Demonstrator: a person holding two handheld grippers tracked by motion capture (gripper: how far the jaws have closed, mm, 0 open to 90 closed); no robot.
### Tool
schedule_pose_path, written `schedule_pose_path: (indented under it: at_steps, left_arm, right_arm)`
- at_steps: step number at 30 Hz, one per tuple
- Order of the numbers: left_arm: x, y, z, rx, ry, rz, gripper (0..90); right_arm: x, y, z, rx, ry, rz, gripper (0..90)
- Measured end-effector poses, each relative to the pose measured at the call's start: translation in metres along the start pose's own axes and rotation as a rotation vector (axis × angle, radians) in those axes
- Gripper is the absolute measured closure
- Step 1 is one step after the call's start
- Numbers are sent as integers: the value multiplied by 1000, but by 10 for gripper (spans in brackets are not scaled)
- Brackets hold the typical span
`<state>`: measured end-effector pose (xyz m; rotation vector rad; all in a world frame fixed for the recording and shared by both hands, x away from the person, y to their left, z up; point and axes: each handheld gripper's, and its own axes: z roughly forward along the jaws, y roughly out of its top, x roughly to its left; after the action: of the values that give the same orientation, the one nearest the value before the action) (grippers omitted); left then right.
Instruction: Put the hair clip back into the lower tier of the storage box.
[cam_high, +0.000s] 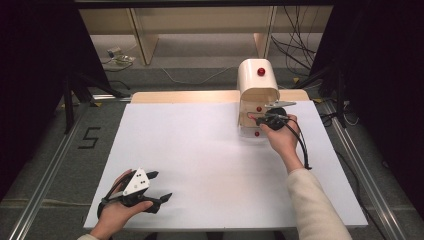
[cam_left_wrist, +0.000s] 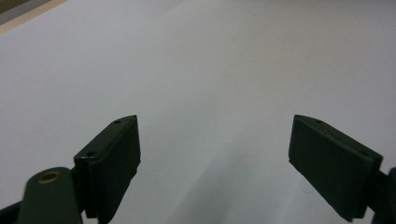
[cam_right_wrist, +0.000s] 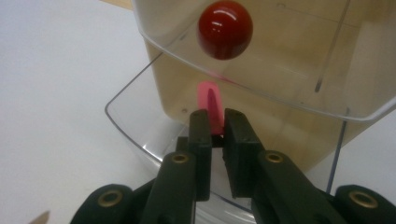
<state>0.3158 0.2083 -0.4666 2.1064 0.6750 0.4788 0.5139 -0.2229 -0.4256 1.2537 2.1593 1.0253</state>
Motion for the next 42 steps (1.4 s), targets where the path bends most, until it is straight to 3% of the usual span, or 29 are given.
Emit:
schedule_pose_path:
  at_steps: [9, 26, 42]
  left_arm:
    - [0, 0, 0, 0, -2, 0, 166]
    - [-1, 0, 1, -1, -3, 0, 167]
    - [-2, 0, 2, 1, -3, -5, 168]
  right_arm:
    - [-1, -1, 3, -9, -14, 6, 813]
    - [1, -2, -11, -48, -3, 45, 659]
    - [3, -6, -33, -46, 5, 10, 582]
